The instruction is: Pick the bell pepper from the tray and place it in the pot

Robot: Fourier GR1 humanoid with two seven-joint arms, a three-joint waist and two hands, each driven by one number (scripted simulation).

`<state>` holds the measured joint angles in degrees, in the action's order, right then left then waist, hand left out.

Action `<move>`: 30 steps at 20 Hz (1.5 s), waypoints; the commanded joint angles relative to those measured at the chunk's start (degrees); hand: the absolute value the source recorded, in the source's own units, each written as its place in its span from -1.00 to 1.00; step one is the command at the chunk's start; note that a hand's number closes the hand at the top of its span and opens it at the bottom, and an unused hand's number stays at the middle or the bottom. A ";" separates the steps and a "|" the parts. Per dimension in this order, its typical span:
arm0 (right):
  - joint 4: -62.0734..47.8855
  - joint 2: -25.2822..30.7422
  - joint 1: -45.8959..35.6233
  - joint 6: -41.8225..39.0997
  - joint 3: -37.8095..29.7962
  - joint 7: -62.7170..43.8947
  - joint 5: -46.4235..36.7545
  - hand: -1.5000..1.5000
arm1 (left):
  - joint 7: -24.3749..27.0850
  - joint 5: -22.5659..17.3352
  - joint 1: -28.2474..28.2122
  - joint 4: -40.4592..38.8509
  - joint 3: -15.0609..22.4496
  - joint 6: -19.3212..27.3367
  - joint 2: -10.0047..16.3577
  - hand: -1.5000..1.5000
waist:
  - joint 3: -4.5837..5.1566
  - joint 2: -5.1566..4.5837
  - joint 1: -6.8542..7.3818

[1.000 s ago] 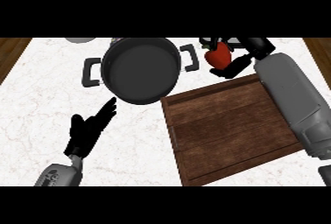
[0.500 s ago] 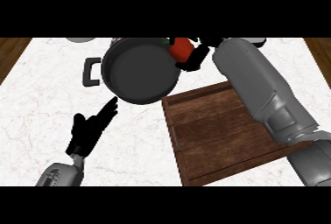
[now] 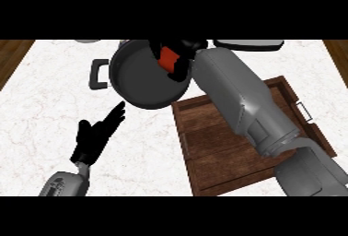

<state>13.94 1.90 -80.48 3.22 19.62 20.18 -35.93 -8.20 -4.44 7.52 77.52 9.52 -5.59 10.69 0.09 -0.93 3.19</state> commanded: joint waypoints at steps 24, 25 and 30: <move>8.86 -1.90 6.12 -1.64 -12.11 -12.08 23.87 -1.00 | -0.48 1.41 3.11 -2.25 1.50 -1.52 -1.66 0.00 | -0.14 -0.41 4.21; 8.14 -1.90 5.69 0.82 -13.34 -12.68 25.14 -1.00 | -1.48 0.61 4.22 -2.22 0.77 -1.88 -1.50 0.00 | -0.12 -0.70 4.45; 5.98 -1.60 3.75 6.64 -20.34 -8.93 28.18 -1.00 | 0.01 0.80 2.23 -2.39 -0.26 -0.64 -1.60 0.00 | -0.09 -0.56 1.16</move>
<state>20.62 0.07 -75.99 5.48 4.29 8.97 -11.16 -8.44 -3.33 10.75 75.16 10.00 -6.73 9.20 -0.01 -1.51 5.64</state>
